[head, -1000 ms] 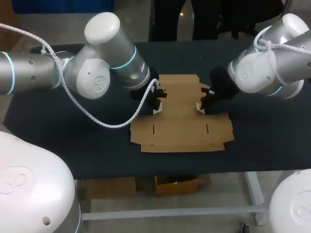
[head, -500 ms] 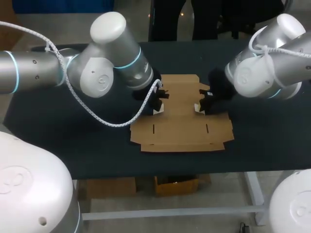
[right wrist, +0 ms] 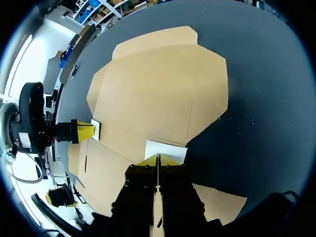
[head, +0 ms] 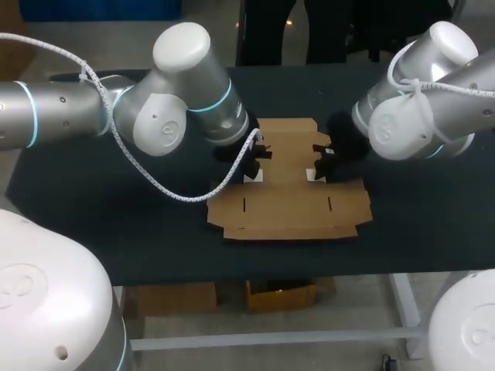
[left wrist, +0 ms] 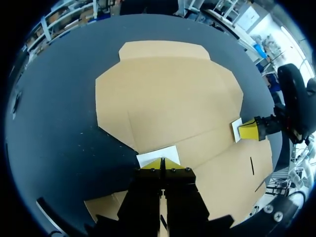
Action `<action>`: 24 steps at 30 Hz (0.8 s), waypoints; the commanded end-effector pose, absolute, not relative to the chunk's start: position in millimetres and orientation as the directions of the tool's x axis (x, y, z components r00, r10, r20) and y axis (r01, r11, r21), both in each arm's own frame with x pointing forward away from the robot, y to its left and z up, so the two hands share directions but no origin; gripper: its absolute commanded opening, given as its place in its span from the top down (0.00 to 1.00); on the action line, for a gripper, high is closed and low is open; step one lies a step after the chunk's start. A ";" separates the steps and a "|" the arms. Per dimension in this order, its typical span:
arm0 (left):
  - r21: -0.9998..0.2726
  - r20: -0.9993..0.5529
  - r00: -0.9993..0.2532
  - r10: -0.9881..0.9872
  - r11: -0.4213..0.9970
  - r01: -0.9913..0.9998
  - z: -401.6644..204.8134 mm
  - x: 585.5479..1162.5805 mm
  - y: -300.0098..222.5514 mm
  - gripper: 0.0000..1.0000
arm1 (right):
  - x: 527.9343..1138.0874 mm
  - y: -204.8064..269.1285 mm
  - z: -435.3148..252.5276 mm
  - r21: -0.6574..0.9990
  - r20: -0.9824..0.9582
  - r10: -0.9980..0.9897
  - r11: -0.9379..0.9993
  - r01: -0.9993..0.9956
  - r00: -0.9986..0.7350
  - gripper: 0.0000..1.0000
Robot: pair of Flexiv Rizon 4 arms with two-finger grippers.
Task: Assemble the packaging by folding the flat box into shape, placing the metal phone stand inside, and closing the box properly
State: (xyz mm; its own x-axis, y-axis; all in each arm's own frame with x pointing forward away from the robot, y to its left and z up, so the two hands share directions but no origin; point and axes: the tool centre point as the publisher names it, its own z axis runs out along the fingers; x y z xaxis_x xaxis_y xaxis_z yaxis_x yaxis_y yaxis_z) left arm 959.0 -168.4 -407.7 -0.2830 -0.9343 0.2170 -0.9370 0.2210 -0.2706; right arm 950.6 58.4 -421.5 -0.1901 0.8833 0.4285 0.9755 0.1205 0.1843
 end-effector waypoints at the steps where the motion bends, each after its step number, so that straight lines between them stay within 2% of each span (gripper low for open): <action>1: -0.260 0.194 -0.274 -0.942 0.220 -0.940 -415.1 962.0 -177.3 1.00 | 950.5 60.9 -426.5 0.180 0.420 0.888 0.120 0.976 -0.187 1.00; 10: -0.251 0.185 -0.257 -0.949 0.208 -0.945 -416.5 959.5 -176.5 1.00 | 947.5 57.9 -434.3 0.155 0.420 0.891 0.114 0.981 -0.170 1.00; 24: -0.261 0.153 -0.223 -0.963 0.179 -0.949 -392.8 959.0 -164.5 1.00 | 945.2 44.3 -403.2 0.210 0.425 0.891 0.076 0.975 -0.161 1.00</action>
State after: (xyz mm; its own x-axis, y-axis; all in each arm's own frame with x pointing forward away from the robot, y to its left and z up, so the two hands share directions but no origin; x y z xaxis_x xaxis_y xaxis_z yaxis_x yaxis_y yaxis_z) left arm 962.1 -165.2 -400.6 -0.2306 -0.9577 0.1720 -0.9488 0.1821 -0.2582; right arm 952.1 47.5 -410.2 -0.1626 0.8877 0.4307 0.9759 0.0803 0.2029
